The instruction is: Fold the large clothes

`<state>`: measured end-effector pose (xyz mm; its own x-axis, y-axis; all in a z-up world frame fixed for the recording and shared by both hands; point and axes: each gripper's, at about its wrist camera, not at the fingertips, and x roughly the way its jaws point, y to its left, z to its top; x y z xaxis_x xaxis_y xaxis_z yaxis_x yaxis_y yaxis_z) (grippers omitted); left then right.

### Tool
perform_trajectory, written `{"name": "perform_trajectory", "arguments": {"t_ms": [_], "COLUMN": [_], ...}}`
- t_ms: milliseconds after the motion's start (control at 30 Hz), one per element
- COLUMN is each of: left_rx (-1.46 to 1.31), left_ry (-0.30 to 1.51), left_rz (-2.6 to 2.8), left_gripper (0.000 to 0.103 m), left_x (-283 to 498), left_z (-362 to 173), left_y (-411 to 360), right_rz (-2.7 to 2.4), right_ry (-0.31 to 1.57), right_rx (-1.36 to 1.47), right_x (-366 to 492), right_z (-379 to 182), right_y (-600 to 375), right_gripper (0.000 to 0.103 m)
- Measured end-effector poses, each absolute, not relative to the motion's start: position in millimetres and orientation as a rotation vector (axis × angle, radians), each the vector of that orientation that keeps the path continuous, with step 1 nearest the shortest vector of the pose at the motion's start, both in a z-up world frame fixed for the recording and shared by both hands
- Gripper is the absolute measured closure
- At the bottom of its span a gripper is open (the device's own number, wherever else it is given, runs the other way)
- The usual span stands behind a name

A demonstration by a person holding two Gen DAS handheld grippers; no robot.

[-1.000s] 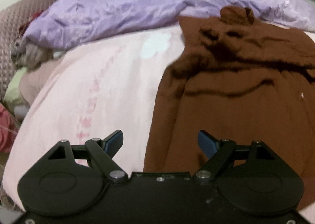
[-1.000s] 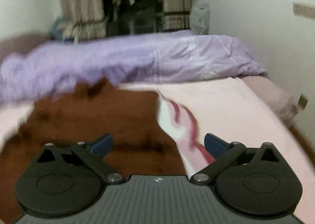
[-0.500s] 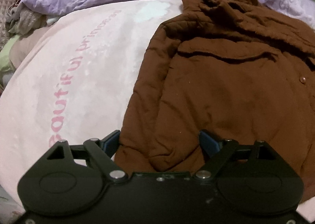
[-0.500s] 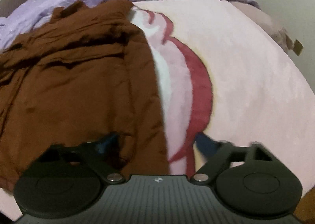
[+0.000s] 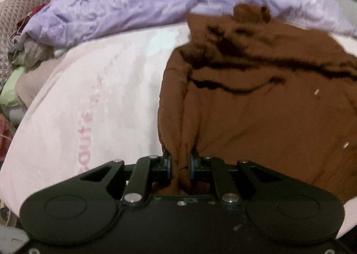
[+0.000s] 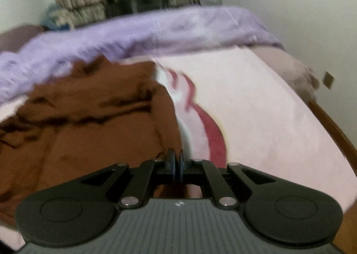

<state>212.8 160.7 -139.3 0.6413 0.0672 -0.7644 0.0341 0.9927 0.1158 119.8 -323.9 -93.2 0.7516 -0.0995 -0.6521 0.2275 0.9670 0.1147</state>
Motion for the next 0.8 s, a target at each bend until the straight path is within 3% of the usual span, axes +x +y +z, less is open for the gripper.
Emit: {"name": "perform_trajectory", "arguments": {"t_ms": [100,167,233,300,333,367,500,600,800], "left_rx": [0.126,0.134,0.132,0.161,0.195,0.215,0.142,0.115,0.148], "left_ry": [0.941,0.913,0.922,0.845,0.765,0.710,0.683,0.743,0.849], "left_rz": [0.045,0.067,0.077,0.055,0.034,0.026,-0.062,-0.131,-0.184], "left_gripper": [0.079,0.071,0.069,0.046,0.029,0.026,0.026,0.026,0.025], "left_x": [218.0,214.5,210.6,198.7,189.2,183.8,180.1,187.1,193.1], "left_z": [-172.1,-175.5,-160.8,-134.4,-118.3,-107.5,-95.1,-112.5,-153.8], "left_y": [160.6,160.7,159.5,152.1,145.6,141.0,119.1,93.0,46.3], "right_rz": [-0.234,-0.245,-0.265,-0.313,-0.343,-0.372,-0.309,-0.096,0.134], "right_ry": [0.826,0.863,0.894,0.902,0.843,0.774,0.560,0.502,0.660], "right_rx": [0.193,0.152,0.053,-0.002,-0.019,-0.036,0.028,0.126,0.151], "right_x": [139.3,147.1,148.6,148.2,141.2,134.5,110.4,99.7,121.2], "right_z": [-137.4,-161.0,-155.7,-138.9,-125.6,-111.9,-66.8,-59.4,-103.7], "right_y": [-325.9,-319.8,-305.1,-295.1,-290.3,-283.8,-248.8,-211.9,-141.0], "right_gripper": [0.098,0.084,0.080,0.078,0.076,0.073,0.049,0.048,0.050]}}
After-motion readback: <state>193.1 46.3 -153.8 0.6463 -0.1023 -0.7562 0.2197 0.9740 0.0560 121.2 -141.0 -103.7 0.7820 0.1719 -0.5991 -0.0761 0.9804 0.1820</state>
